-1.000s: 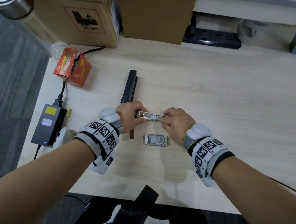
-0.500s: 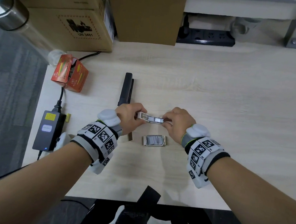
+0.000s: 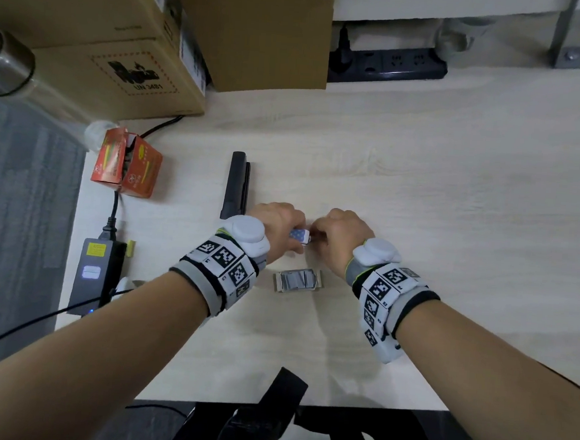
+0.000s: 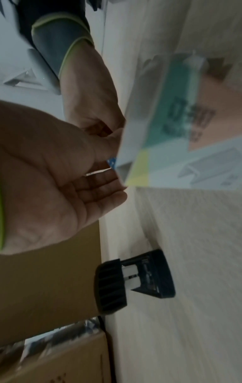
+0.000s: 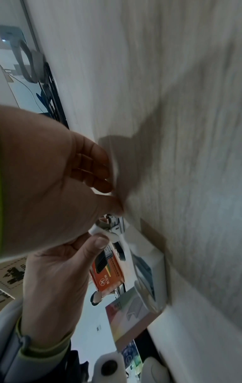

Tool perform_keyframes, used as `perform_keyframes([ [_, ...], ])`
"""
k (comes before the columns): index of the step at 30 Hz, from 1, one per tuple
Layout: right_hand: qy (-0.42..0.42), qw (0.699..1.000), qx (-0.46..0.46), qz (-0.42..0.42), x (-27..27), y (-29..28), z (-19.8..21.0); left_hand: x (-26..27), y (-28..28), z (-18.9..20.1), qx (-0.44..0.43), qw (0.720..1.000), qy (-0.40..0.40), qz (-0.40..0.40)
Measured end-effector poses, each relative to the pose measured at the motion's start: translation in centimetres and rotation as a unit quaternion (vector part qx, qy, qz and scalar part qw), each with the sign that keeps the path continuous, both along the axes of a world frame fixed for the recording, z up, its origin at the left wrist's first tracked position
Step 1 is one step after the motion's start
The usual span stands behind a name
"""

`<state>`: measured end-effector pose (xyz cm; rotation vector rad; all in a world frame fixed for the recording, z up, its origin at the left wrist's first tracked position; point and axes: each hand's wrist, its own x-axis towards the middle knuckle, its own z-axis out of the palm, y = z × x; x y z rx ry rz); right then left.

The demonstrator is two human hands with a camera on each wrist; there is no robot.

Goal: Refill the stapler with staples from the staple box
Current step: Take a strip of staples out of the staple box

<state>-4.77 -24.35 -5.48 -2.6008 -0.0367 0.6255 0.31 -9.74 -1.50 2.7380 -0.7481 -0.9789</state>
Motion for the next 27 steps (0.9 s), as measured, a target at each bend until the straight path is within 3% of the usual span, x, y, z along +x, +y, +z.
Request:
perform_keyframes([
  [7,0.026,0.999,0.027,0.000,0.2,-0.3,0.5,0.2,-1.4,-0.2,0.060,0.997,0.003,-0.052],
  [17,0.072,0.997,0.018,-0.002,0.9,-0.2,2.1,-1.3,-3.5,0.6,0.143,0.966,-0.111,-0.183],
  [27,0.044,0.999,0.011,-0.017,-0.1,-2.6,1.5,5.0,-2.5,2.5,0.114,0.940,-0.131,-0.294],
])
